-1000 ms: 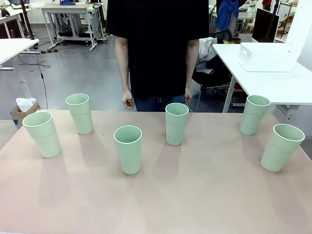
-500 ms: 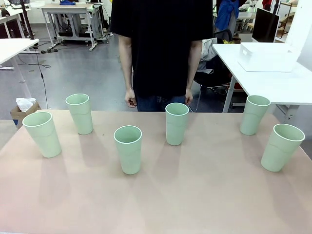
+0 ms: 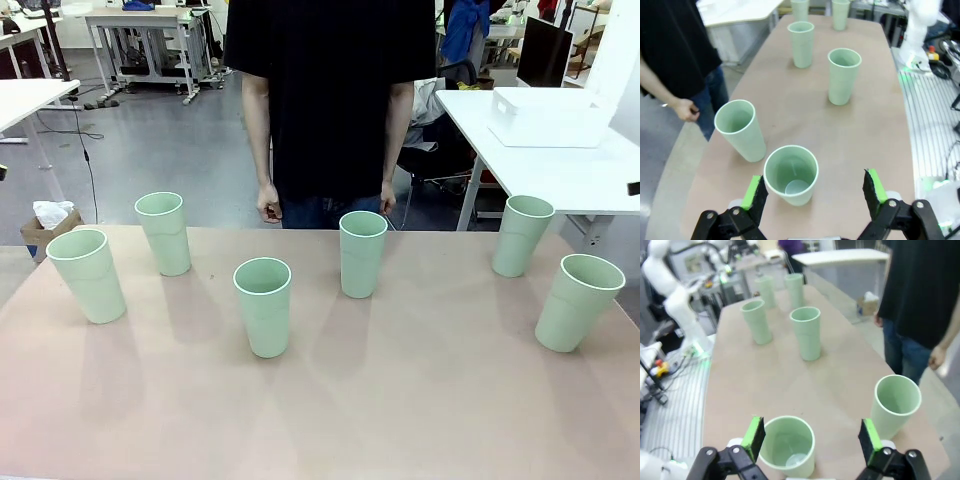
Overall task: Stack the cups and store them in the basket.
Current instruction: Pick up two Reusable plastic cups , one in each hand.
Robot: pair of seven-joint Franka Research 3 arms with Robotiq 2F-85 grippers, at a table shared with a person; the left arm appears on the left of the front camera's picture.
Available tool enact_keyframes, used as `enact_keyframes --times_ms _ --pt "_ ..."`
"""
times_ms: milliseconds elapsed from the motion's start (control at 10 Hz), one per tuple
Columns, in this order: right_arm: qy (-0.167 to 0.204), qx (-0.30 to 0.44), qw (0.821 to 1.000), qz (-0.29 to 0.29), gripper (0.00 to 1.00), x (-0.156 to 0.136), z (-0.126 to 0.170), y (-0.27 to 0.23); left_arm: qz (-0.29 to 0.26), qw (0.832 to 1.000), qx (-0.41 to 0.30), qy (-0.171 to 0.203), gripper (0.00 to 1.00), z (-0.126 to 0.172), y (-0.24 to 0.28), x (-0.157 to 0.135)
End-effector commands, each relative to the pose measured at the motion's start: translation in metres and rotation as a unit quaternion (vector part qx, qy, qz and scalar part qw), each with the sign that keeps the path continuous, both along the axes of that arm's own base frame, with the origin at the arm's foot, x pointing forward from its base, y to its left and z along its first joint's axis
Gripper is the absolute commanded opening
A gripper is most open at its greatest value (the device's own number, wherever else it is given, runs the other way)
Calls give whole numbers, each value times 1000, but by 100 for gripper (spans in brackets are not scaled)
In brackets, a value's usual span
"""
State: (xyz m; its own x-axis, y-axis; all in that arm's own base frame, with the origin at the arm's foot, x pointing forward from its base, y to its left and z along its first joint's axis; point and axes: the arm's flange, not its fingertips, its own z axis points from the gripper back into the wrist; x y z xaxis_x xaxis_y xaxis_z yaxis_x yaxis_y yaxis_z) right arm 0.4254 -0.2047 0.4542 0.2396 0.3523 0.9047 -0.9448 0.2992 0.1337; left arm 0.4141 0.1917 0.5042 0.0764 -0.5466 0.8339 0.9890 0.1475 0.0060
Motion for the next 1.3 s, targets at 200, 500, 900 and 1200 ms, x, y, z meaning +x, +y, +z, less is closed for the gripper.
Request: enact_keyframes --times_ms 200,500,900,1200 --pt "4 5 997 78 100 55 -39 -53 -87 993 -73 -16 100 -31 45 43" --pt "-13 40 995 88 100 53 -81 -63 -68 993 -95 -24 100 -66 55 53" --pt "-64 70 992 77 100 23 -117 -53 -78 992 -103 -14 100 -91 55 61" --pt "-16 45 995 86 100 39 -113 -62 -70 993 -93 -5 100 -87 55 55"
